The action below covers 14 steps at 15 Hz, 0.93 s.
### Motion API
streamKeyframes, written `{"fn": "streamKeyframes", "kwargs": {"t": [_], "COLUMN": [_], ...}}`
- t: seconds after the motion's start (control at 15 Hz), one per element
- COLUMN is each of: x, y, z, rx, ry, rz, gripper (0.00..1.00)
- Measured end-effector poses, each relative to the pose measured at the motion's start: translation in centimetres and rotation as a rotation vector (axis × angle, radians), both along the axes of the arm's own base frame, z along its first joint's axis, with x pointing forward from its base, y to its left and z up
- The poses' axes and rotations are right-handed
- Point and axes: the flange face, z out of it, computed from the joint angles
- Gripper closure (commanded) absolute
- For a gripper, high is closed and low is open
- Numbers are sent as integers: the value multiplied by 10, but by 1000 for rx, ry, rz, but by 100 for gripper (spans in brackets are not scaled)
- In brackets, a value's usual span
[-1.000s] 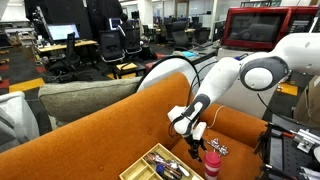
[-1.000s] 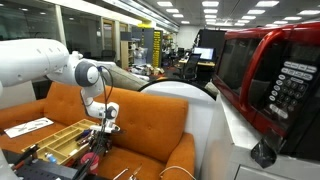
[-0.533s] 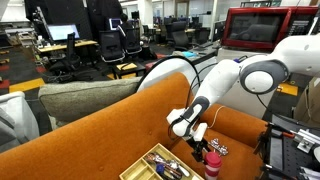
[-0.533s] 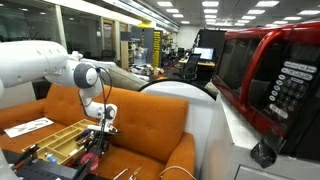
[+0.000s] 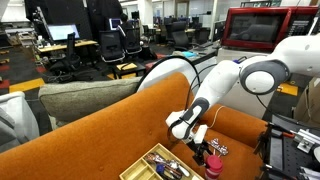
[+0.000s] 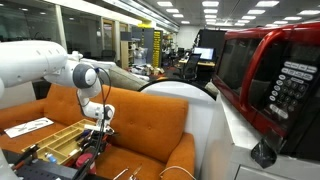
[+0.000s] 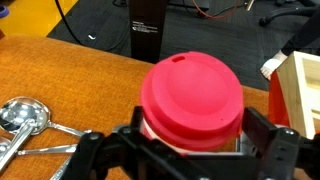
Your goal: Take the cup from the seat of the chair and place it in the wooden tray
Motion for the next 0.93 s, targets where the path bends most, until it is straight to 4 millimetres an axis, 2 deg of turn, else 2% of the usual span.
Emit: {"fn": "streamKeyframes", "kwargs": {"t": [0.13, 0.47, 0.67, 0.93], "x": [8, 51, 51, 41], "y": [-7, -37, -43, -33], "z": [-1, 6, 2, -7], "rx": [-25, -57, -59, -42], "ry": [-52, -262, -281, -286], "rz": [-20, -89, -105, -101], "gripper": [0, 0, 0, 0]}}
